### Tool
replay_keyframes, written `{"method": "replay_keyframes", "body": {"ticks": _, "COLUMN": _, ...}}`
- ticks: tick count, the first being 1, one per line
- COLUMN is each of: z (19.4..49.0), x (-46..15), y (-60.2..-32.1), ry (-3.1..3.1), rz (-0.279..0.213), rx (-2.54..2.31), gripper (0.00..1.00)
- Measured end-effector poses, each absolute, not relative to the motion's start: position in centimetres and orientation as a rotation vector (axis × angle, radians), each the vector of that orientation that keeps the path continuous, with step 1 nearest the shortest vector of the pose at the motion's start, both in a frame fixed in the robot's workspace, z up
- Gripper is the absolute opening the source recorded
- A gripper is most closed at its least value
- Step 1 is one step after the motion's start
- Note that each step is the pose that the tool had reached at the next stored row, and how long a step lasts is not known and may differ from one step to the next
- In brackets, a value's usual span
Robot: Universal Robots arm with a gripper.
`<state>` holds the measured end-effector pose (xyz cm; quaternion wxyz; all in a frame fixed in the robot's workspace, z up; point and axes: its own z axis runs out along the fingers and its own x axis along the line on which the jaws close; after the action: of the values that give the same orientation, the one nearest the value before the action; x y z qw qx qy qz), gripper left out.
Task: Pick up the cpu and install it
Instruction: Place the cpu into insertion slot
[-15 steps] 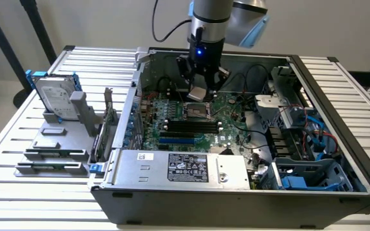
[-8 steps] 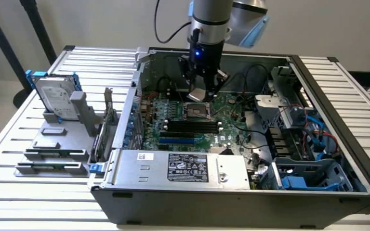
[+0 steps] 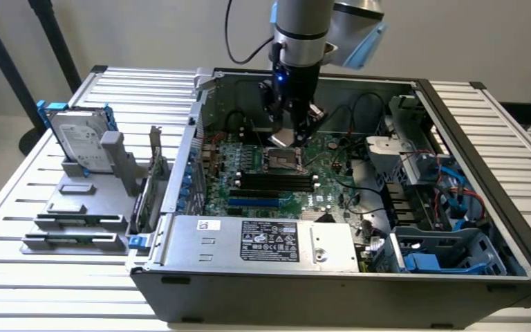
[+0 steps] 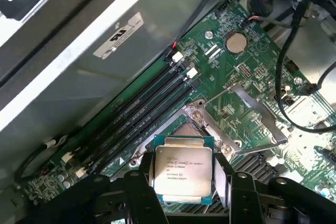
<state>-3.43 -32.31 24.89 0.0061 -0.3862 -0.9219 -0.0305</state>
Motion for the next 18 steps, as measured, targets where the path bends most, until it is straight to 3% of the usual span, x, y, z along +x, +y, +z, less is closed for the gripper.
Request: {"method": "replay_keyframes", "body": {"ticks": 18, "z": 23.88, "x": -3.43, "y": -32.32, "ry": -2.658, "rz": -0.098, "rx": -1.668, "gripper": 0.55}}
